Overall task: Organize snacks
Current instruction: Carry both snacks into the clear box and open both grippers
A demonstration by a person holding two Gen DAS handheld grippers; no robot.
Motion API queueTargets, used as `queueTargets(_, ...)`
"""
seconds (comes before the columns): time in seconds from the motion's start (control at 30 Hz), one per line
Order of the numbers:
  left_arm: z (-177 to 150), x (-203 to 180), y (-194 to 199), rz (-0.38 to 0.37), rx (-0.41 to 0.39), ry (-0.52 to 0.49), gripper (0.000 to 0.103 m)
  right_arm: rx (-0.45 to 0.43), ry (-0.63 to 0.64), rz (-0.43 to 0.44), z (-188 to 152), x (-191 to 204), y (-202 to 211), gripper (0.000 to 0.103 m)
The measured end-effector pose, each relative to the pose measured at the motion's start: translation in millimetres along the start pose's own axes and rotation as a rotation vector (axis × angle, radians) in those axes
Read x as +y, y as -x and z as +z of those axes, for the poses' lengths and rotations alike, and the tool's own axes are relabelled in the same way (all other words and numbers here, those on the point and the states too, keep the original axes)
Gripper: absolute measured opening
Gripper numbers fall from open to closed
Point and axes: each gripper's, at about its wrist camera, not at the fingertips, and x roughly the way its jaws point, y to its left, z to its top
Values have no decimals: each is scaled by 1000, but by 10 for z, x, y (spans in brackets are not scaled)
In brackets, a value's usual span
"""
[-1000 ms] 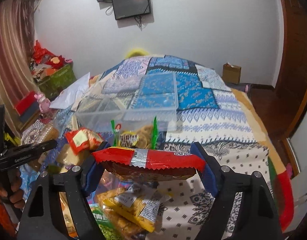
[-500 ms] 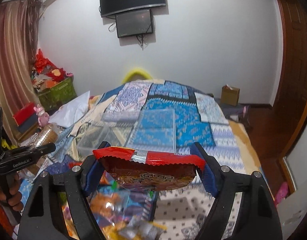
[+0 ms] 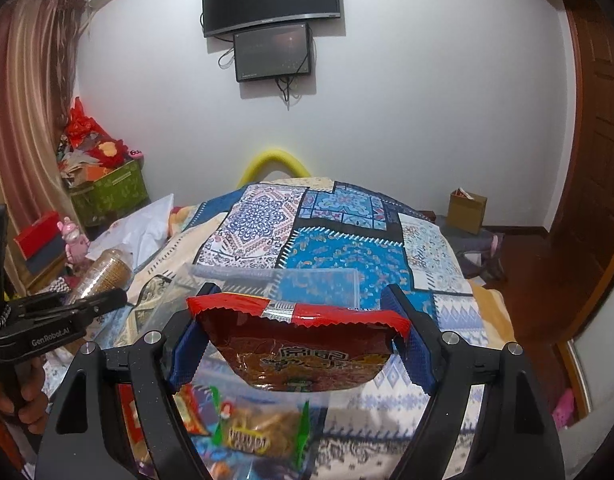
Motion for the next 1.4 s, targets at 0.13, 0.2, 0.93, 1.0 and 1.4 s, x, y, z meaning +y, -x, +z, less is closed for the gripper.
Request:
queueTargets(0.13, 61, -24, -285, -5, 48, -1, 35, 43, -4, 9, 30, -29, -220, 79)
queueTargets(0.2, 63, -48, -409, -3, 66, -9, 35, 65, 0, 16, 26, -34, -333, 79)
queueTargets(0.93, 20, -72, -1193, 35, 218, -27, 36, 332, 33, 116, -205, 59, -1126, 81)
queueTargets(1.0, 50, -57, -1173, 30, 213, -13, 41, 351, 36, 103, -239, 60, -1152, 82)
queueTargets(1.4, 155, -88, -619, 18, 126, -37, 55, 347, 80, 35, -152, 76, -983, 86)
